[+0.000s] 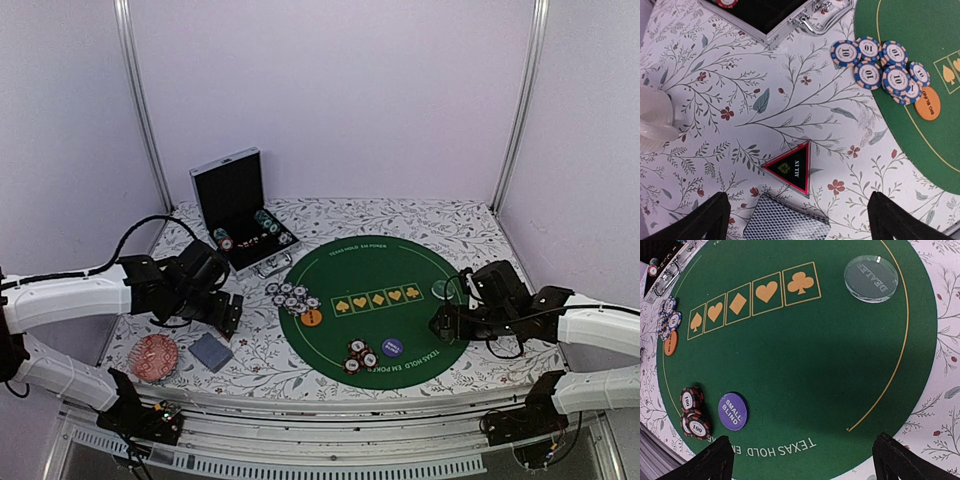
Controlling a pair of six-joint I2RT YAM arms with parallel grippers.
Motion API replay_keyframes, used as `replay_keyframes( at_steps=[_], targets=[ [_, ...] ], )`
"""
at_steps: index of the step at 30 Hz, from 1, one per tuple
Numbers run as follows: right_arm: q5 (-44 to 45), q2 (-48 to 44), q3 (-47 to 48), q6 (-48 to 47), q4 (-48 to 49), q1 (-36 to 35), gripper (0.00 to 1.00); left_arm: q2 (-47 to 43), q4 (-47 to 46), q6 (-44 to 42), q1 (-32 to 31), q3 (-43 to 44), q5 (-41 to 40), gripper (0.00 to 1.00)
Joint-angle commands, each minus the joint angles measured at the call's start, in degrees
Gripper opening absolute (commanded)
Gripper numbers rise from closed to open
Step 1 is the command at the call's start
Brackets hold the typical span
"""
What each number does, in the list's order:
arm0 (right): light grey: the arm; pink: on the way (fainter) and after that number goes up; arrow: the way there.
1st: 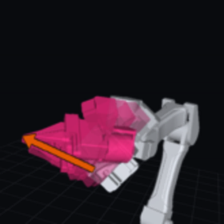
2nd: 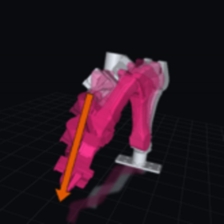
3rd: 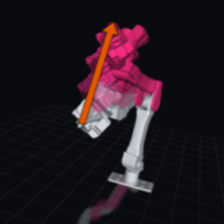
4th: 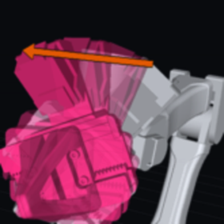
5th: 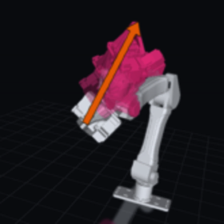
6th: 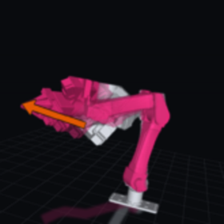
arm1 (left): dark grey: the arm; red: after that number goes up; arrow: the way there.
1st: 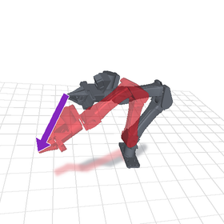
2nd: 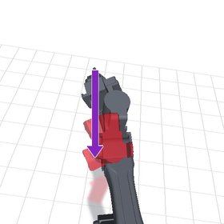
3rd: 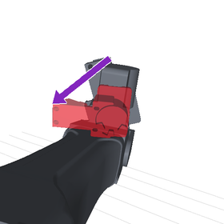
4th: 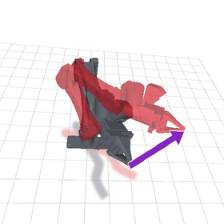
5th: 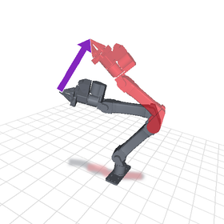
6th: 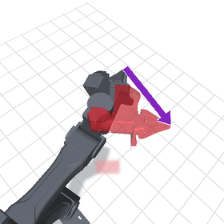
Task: Distribute texas hold em gaming equipment
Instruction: Move the face-down deck piles to the center of the board.
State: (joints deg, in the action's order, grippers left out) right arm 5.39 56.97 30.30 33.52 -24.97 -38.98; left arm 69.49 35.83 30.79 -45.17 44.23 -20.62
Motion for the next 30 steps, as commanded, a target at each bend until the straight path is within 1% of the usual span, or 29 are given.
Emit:
replay_keyframes(
  at_steps=[1,3,4,6,9,14,18,24,27,30],
  targets=[
    [-0.3,-0.4,-1.9,1.2,0.1,-0.1,0.99,1.7,-2.0,4.5,-0.8,2.6,-4.8,0.98],
    [-0.2,-0.4,-2.0,1.1,0.5,-0.2,0.99,2.2,-5.4,4.0,-0.3,2.2,0.5,0.98],
    [-0.2,-0.3,-2.0,0.9,0.7,-0.1,0.99,2.3,-6.7,3.3,-0.2,2.0,1.6,0.98],
    [0.1,-0.1,-1.8,0.3,0.9,-0.2,0.99,2.3,-6.9,2.1,-0.2,1.9,1.3,0.98],
    [0.3,0.6,-1.6,-0.5,1.2,-0.1,0.99,2.9,-2.0,3.6,0.0,2.3,-1.5,0.98],
    [0.6,4.2,-0.3,-1.9,1.7,-0.2,0.99,6.2,6.6,8.7,0.1,2.1,-2.9,0.98],
    [-0.1,9.2,1.1,-2.6,2.4,-0.2,0.99,7.1,4.1,8.7,0.1,-0.1,2.1,0.98],
    [-2.2,17.0,5.8,-3.4,2.6,-0.2,0.99,7.2,4.6,8.7,0.1,-1.1,1.6,0.98],
    [-4.3,18.1,6.5,-3.4,3.9,-0.2,0.99,7.0,3.8,6.8,0.9,-1.5,3.6,0.98],
    [-4.1,17.7,6.6,-2.9,3.9,-0.3,0.99,8.0,1.8,5.5,4.0,-2.3,7.6,0.98]
  ],
)
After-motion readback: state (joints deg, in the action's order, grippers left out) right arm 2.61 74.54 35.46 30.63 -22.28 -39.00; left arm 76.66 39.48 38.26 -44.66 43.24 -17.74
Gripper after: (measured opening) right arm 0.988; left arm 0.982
